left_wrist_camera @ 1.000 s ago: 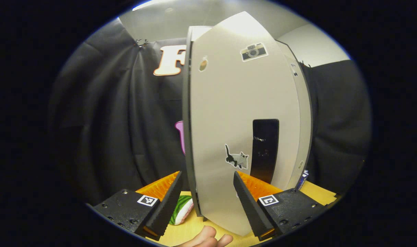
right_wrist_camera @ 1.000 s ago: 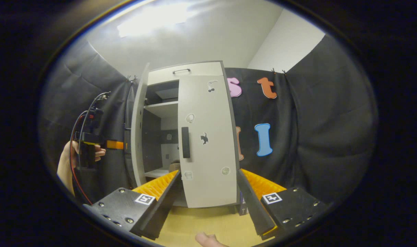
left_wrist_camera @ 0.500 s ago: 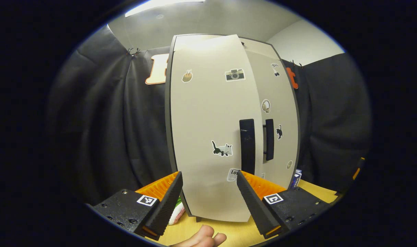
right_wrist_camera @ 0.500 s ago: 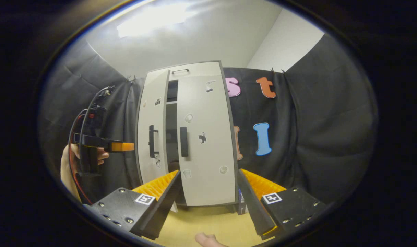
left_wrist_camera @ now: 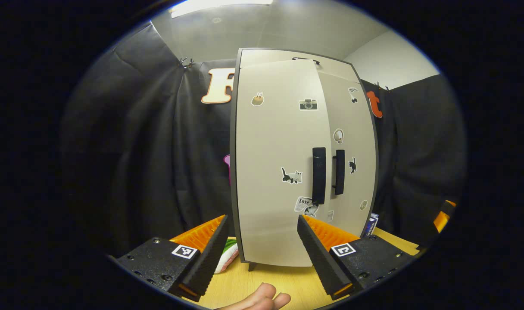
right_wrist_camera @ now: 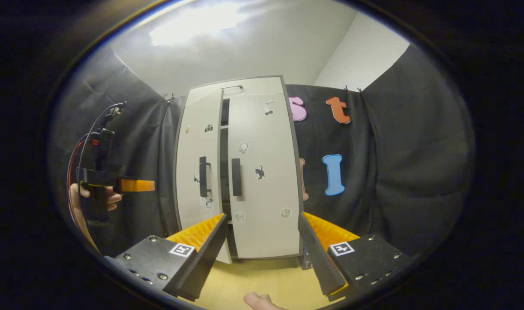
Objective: Grab one shoe with the right hand and put it into the shoe cabinet, grab the other shoe with the left hand and put it into the shoe cabinet; then close the right door with the right hand and the left door with the left hand.
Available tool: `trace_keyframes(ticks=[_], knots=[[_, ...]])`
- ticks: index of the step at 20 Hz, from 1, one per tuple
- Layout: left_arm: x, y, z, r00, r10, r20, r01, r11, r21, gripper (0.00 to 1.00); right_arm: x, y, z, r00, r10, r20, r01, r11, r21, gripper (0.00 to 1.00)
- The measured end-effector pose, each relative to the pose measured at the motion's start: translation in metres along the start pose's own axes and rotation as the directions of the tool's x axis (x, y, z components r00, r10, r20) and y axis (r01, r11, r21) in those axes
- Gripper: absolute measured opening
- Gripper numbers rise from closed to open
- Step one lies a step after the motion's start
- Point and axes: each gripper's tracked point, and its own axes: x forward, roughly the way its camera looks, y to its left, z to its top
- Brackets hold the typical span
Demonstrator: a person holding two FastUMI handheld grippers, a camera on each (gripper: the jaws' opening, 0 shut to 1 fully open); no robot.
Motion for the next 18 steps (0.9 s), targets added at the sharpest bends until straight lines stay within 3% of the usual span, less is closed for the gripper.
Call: trace_keyframes(ticks=[4,13,18], knots=[[-0.014,0.006,0.011,0.999,0.034,0.04,-0.033,0.999,-0.009,0.97,0.001,0.009,-0.003,1.0,0.015,-0.009,-0.015,1.0,-0.011,0.98],[-0.042,-0.01,0.0,0.999,0.025,0.041,-0.025,1.0,0.0,1.0,-0.005,0.014,-0.002,1.0,0.004,-0.012,-0.005,0.999,-0.05,0.98],[-0.062,-0.026,-0.011,0.996,0.027,0.081,-0.028,0.999,0.018,0.97,-0.008,0.015,-0.007,1.0,-0.003,-0.018,0.002,0.997,-0.081,0.98]])
